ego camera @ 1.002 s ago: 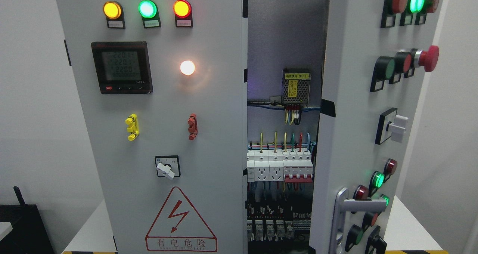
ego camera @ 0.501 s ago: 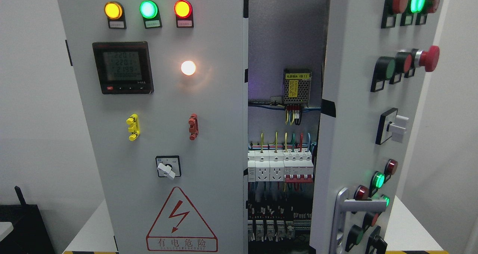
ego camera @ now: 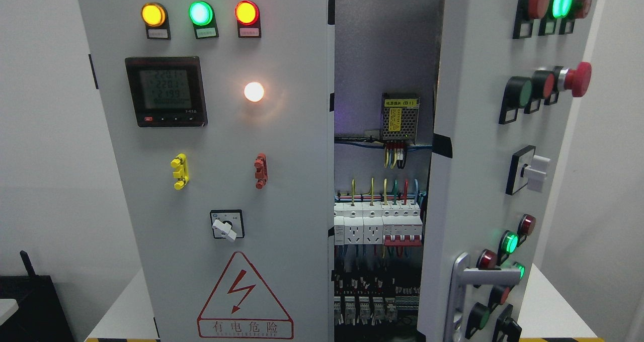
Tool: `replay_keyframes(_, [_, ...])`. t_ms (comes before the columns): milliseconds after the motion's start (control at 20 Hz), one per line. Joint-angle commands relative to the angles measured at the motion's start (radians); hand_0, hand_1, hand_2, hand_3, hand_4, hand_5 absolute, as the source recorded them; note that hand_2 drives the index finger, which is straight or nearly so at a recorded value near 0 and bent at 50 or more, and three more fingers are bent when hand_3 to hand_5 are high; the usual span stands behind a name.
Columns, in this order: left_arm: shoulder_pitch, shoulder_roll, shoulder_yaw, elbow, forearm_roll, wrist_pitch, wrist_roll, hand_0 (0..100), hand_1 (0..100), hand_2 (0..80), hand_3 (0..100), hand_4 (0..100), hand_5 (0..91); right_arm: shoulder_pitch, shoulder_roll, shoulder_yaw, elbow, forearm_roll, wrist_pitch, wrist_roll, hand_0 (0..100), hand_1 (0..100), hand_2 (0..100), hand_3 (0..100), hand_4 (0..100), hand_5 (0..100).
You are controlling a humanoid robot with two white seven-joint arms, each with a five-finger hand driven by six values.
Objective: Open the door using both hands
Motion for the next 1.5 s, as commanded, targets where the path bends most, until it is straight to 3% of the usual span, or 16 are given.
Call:
replay_keyframes(0, [0.073, 0.286, 0.180, -0.471, 0.275, -0.063, -0.002, 0, 0, 0.0, 0, 3, 0.0, 0.000, -0.001, 0.000, -0.001, 0.000, 0.001, 0.000, 11, 0, 0, 0, 0, 0])
replay_keyframes(150, [0.073, 0.395, 0.289, -0.496, 0.416, -0.062, -0.018, 0, 0, 0.0, 0, 3, 0.0, 0.000, -0.001, 0.000, 0.001, 0.000, 0.001, 0.000, 11, 0, 0, 0, 0, 0])
replay_keyframes(351, [0.073, 0.495, 0.424, -0.495, 0.546, -0.042, -0.063, 0, 0, 0.0, 0, 3, 0.0, 0.000, 0.001, 0.000, 0.001, 0.000, 0.001, 0.000, 11, 0, 0, 0, 0, 0])
replay_keyframes(451, [0.075, 0.533, 0.508, -0.493, 0.617, 0.053, -0.101, 0, 0, 0.0, 0, 3, 0.0, 0.000, 0.001, 0.000, 0.001, 0.000, 0.001, 0.000, 11, 0, 0, 0, 0, 0])
replay_keyframes(601, [0.075, 0.584, 0.619, -0.495, 0.708, 0.249, -0.201, 0, 0, 0.0, 0, 3, 0.0, 0.000, -0.001, 0.000, -0.001, 0.000, 0.001, 0.000, 11, 0, 0, 0, 0, 0])
replay_keyframes(901, [0.075, 0.637, 0.722, -0.496, 0.786, 0.306, -0.363, 0, 0, 0.0, 0, 3, 0.0, 0.000, 0.001, 0.000, 0.001, 0.000, 0.001, 0.000, 11, 0, 0, 0, 0, 0])
replay_keyframes(1052, [0.075, 0.683, 0.786, -0.493, 0.861, 0.406, -0.423, 0, 0, 0.0, 0, 3, 0.0, 0.000, -0.001, 0.000, 0.001, 0.000, 0.001, 0.000, 11, 0, 0, 0, 0, 0])
replay_keyframes(1252, [0.070, 0.746, 0.874, -0.488, 0.952, 0.550, -0.451, 0, 0, 0.0, 0, 3, 0.0, 0.000, 0.001, 0.000, 0.001, 0.000, 0.001, 0.000, 11, 0, 0, 0, 0, 0])
replay_keyframes(1452, [0.044, 0.808, 0.906, -0.493, 0.964, 0.587, -0.453, 0, 0, 0.0, 0, 3, 0.0, 0.000, 0.001, 0.000, -0.001, 0.000, 0.001, 0.000, 11, 0, 0, 0, 0, 0])
